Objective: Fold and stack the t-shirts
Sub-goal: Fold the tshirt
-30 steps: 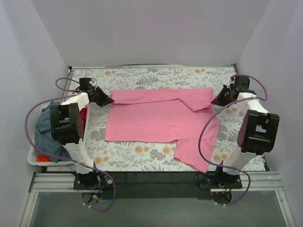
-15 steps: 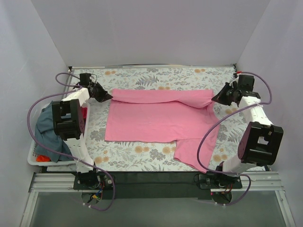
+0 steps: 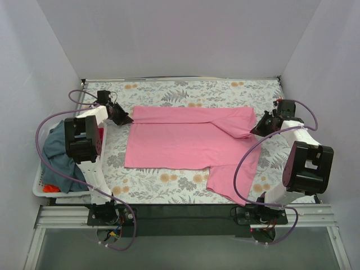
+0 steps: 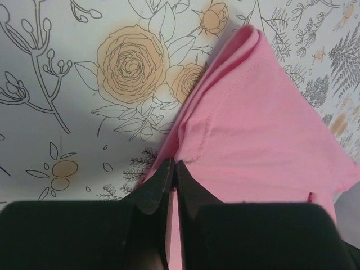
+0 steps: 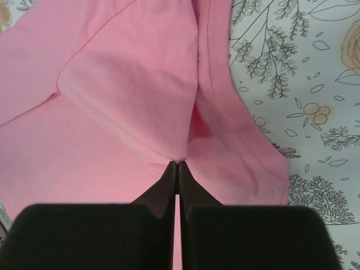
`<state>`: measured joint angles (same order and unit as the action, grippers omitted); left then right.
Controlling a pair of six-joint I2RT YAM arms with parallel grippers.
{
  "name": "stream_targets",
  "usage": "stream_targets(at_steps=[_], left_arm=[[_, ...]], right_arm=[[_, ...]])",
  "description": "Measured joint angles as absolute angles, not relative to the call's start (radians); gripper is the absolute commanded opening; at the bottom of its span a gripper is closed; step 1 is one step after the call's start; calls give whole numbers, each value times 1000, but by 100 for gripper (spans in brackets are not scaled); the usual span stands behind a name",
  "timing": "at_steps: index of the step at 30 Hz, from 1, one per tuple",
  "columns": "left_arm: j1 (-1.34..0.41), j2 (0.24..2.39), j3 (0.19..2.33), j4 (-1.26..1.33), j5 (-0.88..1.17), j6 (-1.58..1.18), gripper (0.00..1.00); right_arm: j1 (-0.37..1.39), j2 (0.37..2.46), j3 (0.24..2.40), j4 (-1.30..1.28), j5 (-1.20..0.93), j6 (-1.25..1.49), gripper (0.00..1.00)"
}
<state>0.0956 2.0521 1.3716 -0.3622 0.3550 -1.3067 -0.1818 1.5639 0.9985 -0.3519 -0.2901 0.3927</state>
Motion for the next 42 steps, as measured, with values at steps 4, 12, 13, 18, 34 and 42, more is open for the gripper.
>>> stream_targets(at_steps=[4, 12, 13, 18, 34, 42], left_arm=[[89, 2054, 1372, -361, 335, -1291, 15], [61, 2019, 1362, -364, 275, -1261, 61], [54, 2001, 1358, -368, 262, -1256, 66], [-20, 1869, 1349, -401, 182, -1230, 80], [-268, 1365, 870, -391, 54, -1145, 79], [-275, 1354, 756, -340, 7, -1118, 79]], right_arm=[[-182, 1571, 997, -334, -250, 393, 11], [-167, 1564, 990, -341, -185, 377, 46], [-159, 1554, 990, -347, -176, 372, 49], [-43, 1471, 1011, -369, -88, 301, 49], [383, 1716, 1165, -333, 175, -105, 35], [418, 1798, 1201, -327, 300, -196, 37]])
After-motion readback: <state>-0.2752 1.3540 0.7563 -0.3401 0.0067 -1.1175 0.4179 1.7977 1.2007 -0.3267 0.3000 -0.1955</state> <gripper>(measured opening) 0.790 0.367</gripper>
